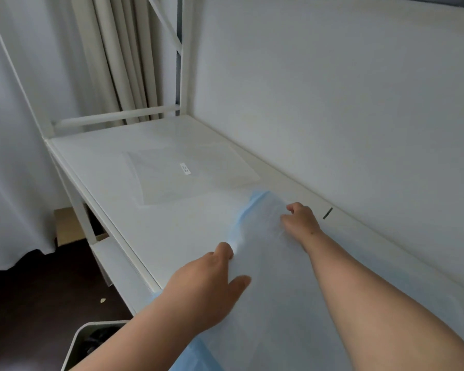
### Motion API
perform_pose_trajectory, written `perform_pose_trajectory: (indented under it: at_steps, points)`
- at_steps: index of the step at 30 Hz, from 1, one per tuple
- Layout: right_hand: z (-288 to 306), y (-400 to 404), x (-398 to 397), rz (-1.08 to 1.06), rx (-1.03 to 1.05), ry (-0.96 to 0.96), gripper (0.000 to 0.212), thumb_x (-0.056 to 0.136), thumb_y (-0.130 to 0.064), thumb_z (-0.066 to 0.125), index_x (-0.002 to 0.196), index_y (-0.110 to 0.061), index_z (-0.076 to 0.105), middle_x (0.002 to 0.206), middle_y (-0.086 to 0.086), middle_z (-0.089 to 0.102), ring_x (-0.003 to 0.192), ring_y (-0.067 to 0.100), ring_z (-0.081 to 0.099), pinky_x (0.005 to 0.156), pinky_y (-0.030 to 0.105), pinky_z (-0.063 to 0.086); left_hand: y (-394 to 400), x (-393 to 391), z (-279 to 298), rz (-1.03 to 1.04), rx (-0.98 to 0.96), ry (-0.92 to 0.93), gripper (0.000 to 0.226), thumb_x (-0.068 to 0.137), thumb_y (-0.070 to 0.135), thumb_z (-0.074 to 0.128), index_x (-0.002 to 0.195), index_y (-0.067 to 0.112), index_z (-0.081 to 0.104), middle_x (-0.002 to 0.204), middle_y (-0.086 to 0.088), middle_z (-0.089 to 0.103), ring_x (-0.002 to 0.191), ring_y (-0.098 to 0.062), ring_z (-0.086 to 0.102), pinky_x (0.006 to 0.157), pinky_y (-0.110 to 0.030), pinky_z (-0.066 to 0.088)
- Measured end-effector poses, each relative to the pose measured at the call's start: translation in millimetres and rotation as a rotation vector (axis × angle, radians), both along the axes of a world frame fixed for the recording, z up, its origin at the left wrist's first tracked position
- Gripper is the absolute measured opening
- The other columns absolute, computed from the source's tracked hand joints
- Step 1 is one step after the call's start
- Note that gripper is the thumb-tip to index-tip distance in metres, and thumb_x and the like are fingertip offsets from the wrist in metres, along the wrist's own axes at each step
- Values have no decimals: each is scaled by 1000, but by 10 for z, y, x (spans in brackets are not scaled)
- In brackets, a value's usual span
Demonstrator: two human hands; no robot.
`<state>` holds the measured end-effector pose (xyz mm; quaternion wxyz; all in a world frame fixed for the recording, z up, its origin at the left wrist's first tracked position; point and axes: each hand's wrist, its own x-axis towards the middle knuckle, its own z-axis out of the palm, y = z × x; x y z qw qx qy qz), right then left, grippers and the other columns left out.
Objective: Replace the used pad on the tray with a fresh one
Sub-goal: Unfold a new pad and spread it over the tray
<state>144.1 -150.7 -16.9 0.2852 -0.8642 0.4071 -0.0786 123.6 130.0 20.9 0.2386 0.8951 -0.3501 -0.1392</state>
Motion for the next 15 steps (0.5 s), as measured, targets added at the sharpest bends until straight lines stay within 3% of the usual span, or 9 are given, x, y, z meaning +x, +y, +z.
perform_pose_trajectory:
  at_steps: [6, 11, 15]
  points:
    - [57, -86, 177, 46, -49, 153, 51, 91, -22, 52, 140, -11, 46, 143, 17, 43, 128, 33, 48, 104, 36, 39, 4, 18, 8, 14, 84, 9, 40, 90, 54, 50, 111, 23, 38, 111, 3, 55, 101, -24, 57, 79, -33, 45]
    - [21, -138, 287, 35, -105, 236, 44, 94, -29, 46, 134, -10, 50, 137, 20, 42, 118, 39, 53, 102, 41, 43, 15, 10, -78, -20, 88, -100, 19, 98, 42, 37, 94, 25, 30, 90, 5, 42, 90, -27, 58, 65, -31, 35]
    - [-20, -152, 351, 33, -151, 258, 43, 93, -31, 51, 131, -13, 49, 135, 19, 42, 120, 39, 52, 100, 40, 41, 31, 34, -91, -61, 87, -179, 17, 100, 40, 30, 90, 27, 30, 86, 7, 39, 83, -27, 58, 62, -31, 35]
